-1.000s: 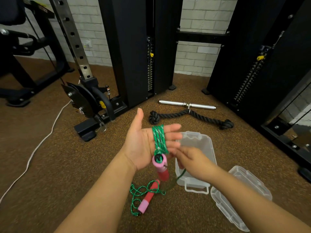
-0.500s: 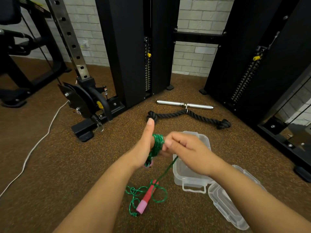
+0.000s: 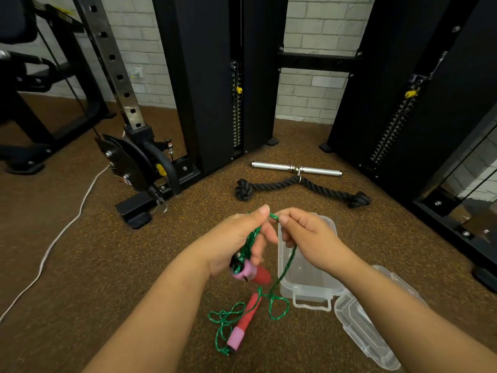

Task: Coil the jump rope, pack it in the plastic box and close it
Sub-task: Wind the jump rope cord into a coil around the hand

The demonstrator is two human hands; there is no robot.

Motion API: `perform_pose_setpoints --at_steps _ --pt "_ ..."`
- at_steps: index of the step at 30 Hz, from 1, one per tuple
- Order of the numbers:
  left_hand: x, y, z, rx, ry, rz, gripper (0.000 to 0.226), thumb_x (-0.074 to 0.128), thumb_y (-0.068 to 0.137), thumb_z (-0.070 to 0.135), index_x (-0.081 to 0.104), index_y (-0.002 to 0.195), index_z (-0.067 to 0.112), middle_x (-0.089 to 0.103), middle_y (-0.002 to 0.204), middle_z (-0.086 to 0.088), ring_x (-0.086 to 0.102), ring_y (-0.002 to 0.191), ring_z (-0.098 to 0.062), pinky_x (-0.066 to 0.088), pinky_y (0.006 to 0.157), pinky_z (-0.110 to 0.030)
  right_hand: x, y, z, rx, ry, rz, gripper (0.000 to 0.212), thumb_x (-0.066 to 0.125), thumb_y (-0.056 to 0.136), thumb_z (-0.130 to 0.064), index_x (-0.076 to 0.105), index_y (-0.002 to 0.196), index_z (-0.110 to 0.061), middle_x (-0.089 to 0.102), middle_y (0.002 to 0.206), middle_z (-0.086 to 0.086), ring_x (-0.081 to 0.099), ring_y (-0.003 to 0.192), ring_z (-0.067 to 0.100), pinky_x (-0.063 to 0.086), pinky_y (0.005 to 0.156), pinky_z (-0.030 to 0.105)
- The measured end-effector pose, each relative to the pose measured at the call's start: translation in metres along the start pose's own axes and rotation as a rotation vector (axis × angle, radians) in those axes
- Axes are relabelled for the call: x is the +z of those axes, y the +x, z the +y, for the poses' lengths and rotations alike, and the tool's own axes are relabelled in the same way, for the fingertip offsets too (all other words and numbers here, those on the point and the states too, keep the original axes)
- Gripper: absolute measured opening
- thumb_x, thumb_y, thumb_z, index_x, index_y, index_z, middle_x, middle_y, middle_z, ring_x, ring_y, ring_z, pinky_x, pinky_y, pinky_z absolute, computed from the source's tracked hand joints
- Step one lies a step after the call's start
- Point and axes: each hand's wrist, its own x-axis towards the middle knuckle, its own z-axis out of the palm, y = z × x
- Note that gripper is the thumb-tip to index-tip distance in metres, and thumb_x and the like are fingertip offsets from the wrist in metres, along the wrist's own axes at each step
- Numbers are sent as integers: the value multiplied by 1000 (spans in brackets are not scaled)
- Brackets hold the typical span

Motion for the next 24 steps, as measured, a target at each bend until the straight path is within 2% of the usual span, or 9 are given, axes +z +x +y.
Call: perform_pose_setpoints --at_steps 3,6,9,13,16,18,21,22,24 --pt "-2 2 2 51 -226 152 47 40 95 45 67 69 15 48 46 2 48 42 -13 45 57 -28 2 -1 7 44 -26 -18 26 45 98 -17 65 87 -29 52 64 -5 51 63 8 44 67 32" --pt "-8 6 1 107 -470 271 42 42 96 43 70 93 12 62 59 1 61 53 -14 51 62 -27 5 -4 15 80 -104 -75 26 45 98 -23 66 85 -30 49 61 -6 48 63 13 42 66 36" --pt "-11 8 2 138 -586 291 51 31 100 43 61 119 6 75 97 -9 72 87 -17 50 83 -31 9 -10 18 90 -238 -142 27 45 98 -27 62 78 -33 46 57 -7 45 58 12 39 62 32" --pt "-13 12 1 119 -678 295 76 19 95 61 48 133 2 61 128 -21 61 117 -26 39 103 -36 13 -16 9 25 -410 -235 22 47 96 -30 62 81 -34 49 59 -7 44 56 4 39 60 30" --pt "-12 14 -1 94 -548 305 87 9 90 68 40 140 4 54 137 -19 55 123 -25 31 108 -36 14 -18 0 -34 -451 -279 20 49 95 -34 66 88 -27 55 68 -8 48 62 5 42 64 32" --pt "-9 18 -3 64 -389 322 92 2 87 70 39 141 5 53 138 -19 54 123 -24 31 108 -34 13 -19 -5 -75 -450 -289 20 50 94 -35 67 89 -25 51 64 -10 45 59 3 39 60 28" --pt "-4 17 -9 -23 -99 289 106 2 70 85 48 136 16 60 130 -15 60 112 -19 33 110 -42 12 -20 -16 -128 -399 -283 20 50 94 -30 68 88 -24 57 70 -11 53 68 2 43 65 27" --pt "-2 14 -11 -47 30 268 108 3 64 89 54 130 22 65 120 -15 63 100 -17 39 103 -42 11 -20 -20 -144 -353 -274 21 49 94 -30 67 87 -24 63 78 -8 60 79 5 48 72 31" --pt "0 10 -13 -106 249 230 105 -1 62 90 67 110 27 69 92 -18 63 76 -20 44 75 -33 7 -18 -23 -152 -237 -225 23 46 93 -31 66 83 -26 69 89 6 64 95 24 51 84 46"
